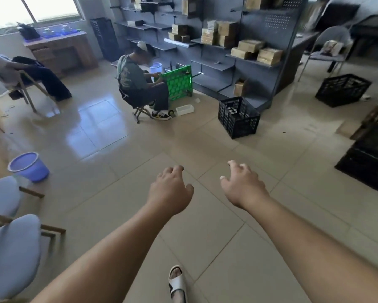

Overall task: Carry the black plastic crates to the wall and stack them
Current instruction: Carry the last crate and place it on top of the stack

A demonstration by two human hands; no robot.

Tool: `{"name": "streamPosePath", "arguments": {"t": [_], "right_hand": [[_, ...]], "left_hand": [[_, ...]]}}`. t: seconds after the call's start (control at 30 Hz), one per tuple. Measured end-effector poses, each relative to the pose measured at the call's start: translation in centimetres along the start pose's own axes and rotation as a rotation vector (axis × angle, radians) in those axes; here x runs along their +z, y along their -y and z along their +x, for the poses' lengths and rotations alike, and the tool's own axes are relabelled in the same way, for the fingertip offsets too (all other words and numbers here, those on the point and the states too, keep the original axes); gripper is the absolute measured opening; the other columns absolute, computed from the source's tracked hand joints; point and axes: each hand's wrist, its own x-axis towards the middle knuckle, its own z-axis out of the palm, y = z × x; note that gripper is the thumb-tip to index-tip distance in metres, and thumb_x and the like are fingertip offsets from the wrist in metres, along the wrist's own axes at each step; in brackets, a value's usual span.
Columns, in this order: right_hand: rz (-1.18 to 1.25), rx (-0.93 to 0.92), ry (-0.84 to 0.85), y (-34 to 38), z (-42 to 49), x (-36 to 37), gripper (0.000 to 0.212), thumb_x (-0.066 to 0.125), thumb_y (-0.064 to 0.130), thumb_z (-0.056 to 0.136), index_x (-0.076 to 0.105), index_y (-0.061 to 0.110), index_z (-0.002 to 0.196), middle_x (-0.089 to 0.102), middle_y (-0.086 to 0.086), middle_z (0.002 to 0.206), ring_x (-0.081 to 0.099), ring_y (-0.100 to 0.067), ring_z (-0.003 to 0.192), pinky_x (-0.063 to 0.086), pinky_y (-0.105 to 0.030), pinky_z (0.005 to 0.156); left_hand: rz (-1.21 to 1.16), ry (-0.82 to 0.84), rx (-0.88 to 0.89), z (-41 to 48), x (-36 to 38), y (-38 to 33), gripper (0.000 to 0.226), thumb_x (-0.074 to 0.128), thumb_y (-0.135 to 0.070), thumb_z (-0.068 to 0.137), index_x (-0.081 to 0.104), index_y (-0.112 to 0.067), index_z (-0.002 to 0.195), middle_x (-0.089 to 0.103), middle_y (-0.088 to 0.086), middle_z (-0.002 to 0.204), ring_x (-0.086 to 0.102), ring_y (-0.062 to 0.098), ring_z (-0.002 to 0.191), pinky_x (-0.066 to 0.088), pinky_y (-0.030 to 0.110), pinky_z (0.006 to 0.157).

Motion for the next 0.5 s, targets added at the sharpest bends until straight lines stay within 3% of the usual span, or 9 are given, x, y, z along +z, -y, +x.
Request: {"name": "streamPosePath", "arguments": {"t": [0.33, 0.5], "right_hand": [[-0.141, 0.212, -0.035, 2.1, 14.1, -0.4, 0.047, 0.039, 0.043, 0.102, 0.036, 0.024, 0.145, 0.04, -0.005, 0.146, 0.041, -0.03, 0.13, 0.037, -0.045, 0.099], [-0.182, 0.24, -0.045, 2.0, 19.7, -1.2, 0.05, 0.042, 0.051, 0.097, 0.04, 0.026, 0.14, 0.044, -0.003, 0.141, 0.042, -0.03, 0.128, 0.038, -0.046, 0.099]], "left_hand": [[0.127, 0.073, 0.205, 18.7, -2.8, 0.7, 0.055, 0.045, -0.044, 0.098, 0.037, -0.022, 0.148, 0.044, 0.003, 0.147, 0.043, 0.027, 0.135, 0.04, 0.044, 0.105], [0.167, 0.125, 0.259, 26.4, -2.8, -0.2, 0.053, 0.045, -0.045, 0.097, 0.04, -0.024, 0.146, 0.046, 0.001, 0.143, 0.045, 0.025, 0.131, 0.04, 0.042, 0.101]]}}
